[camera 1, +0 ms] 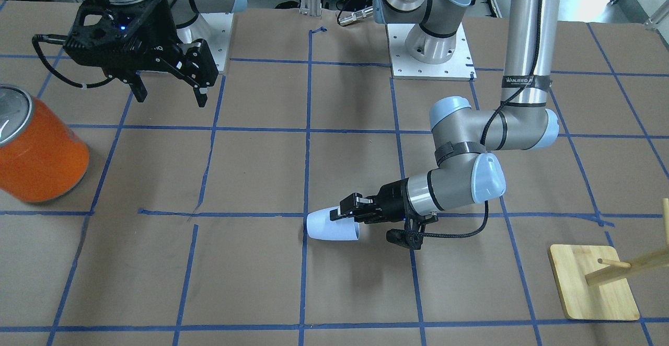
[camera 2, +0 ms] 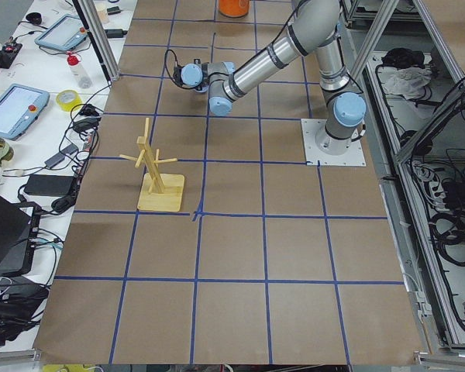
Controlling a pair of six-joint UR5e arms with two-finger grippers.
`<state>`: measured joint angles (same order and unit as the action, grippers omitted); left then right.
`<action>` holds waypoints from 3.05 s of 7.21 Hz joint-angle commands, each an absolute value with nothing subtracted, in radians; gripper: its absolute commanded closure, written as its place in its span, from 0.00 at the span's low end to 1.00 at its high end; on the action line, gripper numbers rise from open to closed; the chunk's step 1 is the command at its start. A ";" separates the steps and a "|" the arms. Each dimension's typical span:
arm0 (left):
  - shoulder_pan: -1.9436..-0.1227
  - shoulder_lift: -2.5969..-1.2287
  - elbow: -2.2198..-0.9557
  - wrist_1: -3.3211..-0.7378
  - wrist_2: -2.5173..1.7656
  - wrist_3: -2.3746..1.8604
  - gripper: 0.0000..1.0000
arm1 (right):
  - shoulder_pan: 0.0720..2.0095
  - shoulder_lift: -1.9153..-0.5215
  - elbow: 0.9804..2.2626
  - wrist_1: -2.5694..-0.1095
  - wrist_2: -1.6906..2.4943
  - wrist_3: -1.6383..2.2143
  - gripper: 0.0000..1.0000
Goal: Flip cup
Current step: 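Close the left gripper on the rim of the lying cup, then lift and rotate the cup with the left gripper, setting it upright, then open the left gripper and raise it away from the cup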
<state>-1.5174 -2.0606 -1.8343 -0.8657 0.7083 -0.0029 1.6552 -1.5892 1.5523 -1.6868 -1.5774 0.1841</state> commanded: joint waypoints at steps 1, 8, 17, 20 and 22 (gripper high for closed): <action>-1.517 -2.043 -1.830 -0.861 0.701 -0.032 1.00 | 1.655 -1.589 1.552 -1.687 -1.575 0.184 0.00; -1.565 -1.945 -1.608 -1.052 1.537 -0.071 1.00 | 1.655 -1.589 1.552 -1.689 -1.569 0.184 0.00; -1.517 -2.102 -1.511 -1.034 1.637 0.167 0.95 | 1.657 -1.588 1.554 -1.689 -1.569 0.184 0.00; -1.516 -2.071 -1.511 -1.035 1.637 0.173 0.00 | 1.657 -1.588 1.554 -1.690 -1.569 0.184 0.00; -1.525 -1.955 -1.487 -1.183 1.643 0.158 0.00 | 1.657 -1.588 1.554 -1.689 -1.568 0.184 0.00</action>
<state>-1.5184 -2.0284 -1.5028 -1.0865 1.6414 0.1687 1.6567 -1.5877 1.5539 -1.6900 -1.5689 0.1840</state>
